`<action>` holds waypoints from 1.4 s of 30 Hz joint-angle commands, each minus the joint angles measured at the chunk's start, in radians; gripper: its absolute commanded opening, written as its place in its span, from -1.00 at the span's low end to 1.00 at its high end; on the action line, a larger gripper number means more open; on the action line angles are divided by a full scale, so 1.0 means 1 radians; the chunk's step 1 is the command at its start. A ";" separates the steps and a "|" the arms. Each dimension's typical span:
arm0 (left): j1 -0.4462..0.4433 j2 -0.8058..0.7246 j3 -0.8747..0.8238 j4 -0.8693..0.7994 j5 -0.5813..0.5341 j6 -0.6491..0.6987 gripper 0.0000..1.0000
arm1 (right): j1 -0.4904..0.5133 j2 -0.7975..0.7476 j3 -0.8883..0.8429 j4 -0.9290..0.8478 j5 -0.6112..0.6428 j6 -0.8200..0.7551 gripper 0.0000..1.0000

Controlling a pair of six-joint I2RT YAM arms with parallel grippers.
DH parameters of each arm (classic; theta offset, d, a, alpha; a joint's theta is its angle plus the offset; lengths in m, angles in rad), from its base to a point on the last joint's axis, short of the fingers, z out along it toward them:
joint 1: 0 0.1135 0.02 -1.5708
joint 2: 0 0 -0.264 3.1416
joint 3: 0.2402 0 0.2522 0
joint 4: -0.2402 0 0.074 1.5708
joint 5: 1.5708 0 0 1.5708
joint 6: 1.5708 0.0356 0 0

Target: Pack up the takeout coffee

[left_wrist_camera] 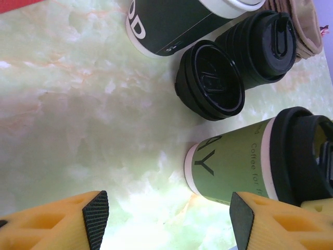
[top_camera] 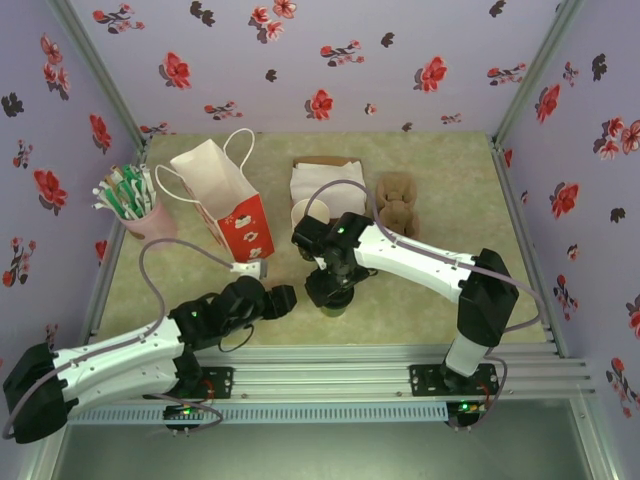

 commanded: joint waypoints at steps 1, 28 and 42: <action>0.007 -0.013 0.054 -0.065 -0.035 0.040 0.31 | 0.006 -0.046 0.022 0.000 -0.012 -0.009 0.74; 0.092 0.245 0.196 0.125 0.338 0.035 -0.32 | -0.257 -0.571 -0.492 0.402 -0.250 0.204 -0.99; 0.123 0.339 0.169 0.179 0.394 0.019 -0.58 | -0.287 -0.509 -0.565 0.500 -0.324 0.213 -1.00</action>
